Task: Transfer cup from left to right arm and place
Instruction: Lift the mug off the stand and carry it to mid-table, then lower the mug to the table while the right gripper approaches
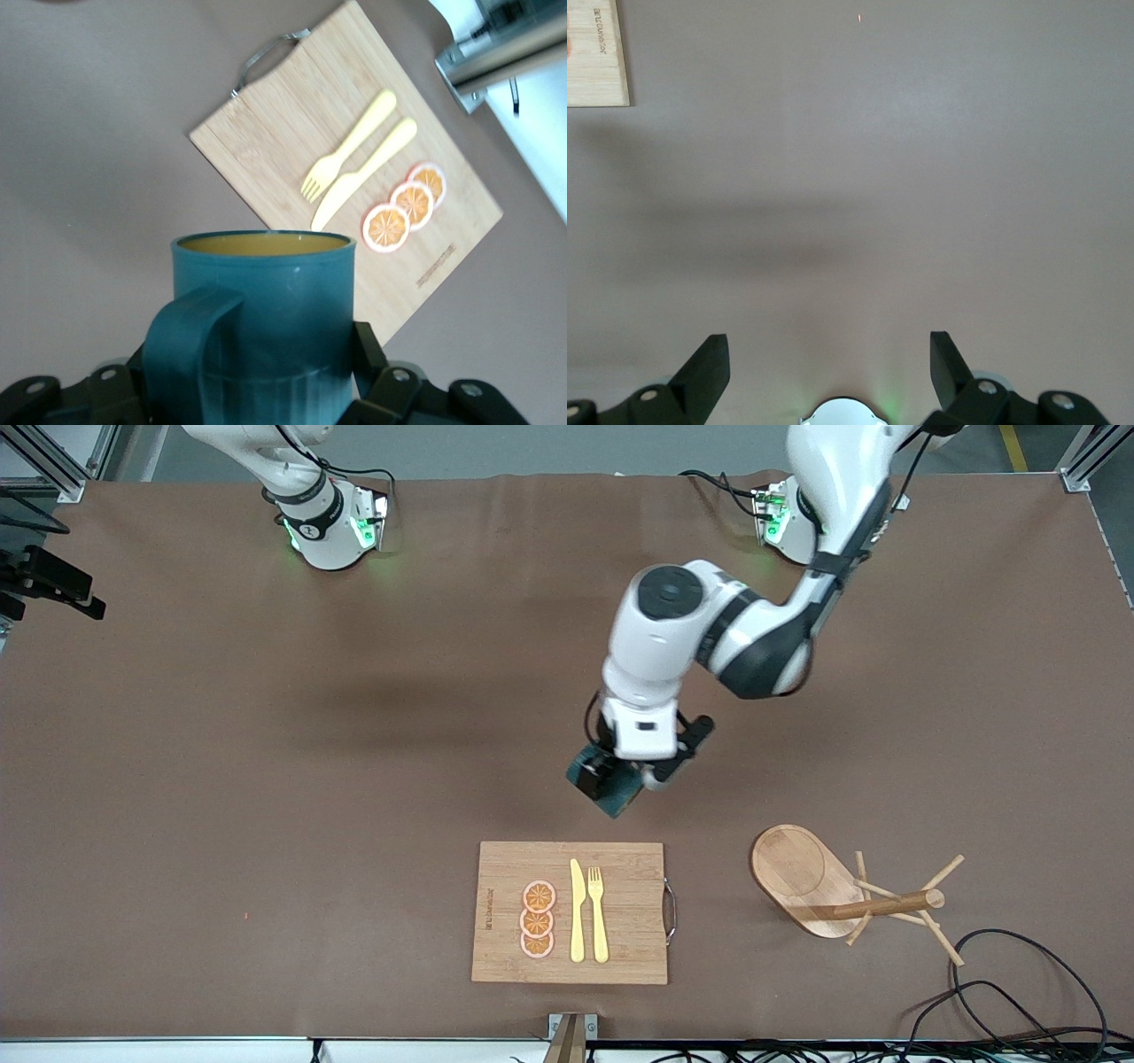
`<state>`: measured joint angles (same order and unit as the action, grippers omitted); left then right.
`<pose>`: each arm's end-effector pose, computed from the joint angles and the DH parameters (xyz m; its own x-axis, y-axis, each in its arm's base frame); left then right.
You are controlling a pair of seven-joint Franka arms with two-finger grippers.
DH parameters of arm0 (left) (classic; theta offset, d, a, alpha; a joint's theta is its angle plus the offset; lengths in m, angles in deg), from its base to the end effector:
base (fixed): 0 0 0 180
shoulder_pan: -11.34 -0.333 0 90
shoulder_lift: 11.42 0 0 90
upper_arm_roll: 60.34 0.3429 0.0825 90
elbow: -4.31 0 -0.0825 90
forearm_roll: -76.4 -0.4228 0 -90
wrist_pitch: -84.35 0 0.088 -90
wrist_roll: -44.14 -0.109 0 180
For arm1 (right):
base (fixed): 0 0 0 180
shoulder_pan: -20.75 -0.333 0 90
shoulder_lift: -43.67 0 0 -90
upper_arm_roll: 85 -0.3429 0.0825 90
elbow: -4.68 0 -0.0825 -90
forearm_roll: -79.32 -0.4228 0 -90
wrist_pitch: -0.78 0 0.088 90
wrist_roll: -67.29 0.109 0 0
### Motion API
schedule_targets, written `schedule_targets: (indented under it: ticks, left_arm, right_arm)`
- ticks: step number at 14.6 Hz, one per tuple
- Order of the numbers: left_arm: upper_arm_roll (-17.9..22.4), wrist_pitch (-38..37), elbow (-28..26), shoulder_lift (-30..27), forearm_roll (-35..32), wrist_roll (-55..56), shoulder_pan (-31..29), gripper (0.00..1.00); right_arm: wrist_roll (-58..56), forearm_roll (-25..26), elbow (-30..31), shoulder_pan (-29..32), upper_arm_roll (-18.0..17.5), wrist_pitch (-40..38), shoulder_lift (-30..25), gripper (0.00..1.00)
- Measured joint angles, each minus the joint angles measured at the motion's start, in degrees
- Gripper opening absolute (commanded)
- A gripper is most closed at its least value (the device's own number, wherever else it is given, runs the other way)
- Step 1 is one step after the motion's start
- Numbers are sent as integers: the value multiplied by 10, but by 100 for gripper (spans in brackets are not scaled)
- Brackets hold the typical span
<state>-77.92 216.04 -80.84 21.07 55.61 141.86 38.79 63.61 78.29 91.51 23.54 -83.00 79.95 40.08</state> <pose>0.5860 -0.5122 0.3864 0.6906 0.7123 0.1256 0.6643 -0.6933 0.2795 0.5493 -0.0446 0.6971 0.9975 -0.0156 -0.0695 -0.0173 -0.9995 -0.0246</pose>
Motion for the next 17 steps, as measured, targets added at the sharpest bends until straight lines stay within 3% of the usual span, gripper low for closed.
schedule_targets:
  ticks: [9,17]
  left_arm:
    - [28,2,43,100,-283,40,133,74]
    - [41,-1,50,140,-525,135,213,75]
  right_arm:
    - [0,0,0,0,0,0,0,100]
    - [1,0,0,0,0,1,10,100]
